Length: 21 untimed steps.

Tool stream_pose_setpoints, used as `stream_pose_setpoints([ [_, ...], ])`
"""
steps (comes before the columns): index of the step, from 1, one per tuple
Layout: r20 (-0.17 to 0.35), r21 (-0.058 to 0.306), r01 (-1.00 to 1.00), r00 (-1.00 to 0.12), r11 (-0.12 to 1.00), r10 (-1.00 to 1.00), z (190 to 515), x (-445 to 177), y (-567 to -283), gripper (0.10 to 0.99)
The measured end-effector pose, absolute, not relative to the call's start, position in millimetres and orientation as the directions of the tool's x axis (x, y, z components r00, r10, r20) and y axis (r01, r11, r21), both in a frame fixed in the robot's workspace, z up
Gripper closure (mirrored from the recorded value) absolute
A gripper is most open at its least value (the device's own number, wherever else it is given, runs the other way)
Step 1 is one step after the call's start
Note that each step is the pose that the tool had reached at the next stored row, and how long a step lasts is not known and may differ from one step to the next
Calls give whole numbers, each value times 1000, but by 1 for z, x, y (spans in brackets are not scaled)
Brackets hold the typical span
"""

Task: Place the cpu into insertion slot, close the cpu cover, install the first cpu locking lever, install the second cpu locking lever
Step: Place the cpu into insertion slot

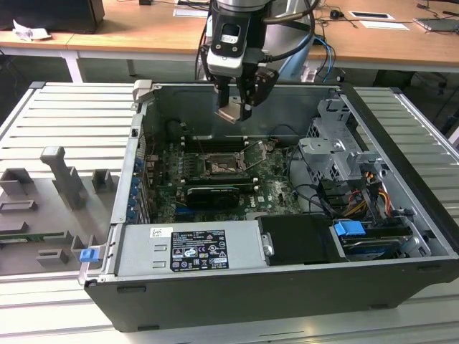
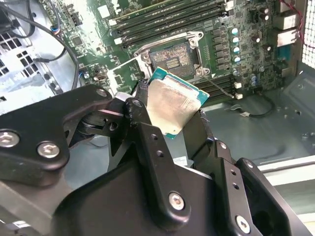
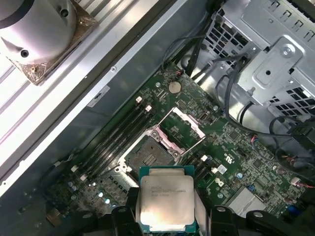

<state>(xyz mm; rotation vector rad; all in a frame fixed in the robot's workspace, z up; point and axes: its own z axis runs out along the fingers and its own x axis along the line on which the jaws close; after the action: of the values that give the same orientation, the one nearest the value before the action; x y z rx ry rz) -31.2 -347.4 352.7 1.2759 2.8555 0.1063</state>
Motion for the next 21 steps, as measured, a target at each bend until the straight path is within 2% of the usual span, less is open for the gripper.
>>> stream_pose_setpoints([
  [21,16,67,859,-510,508,860,350,-31,-347,557],
])
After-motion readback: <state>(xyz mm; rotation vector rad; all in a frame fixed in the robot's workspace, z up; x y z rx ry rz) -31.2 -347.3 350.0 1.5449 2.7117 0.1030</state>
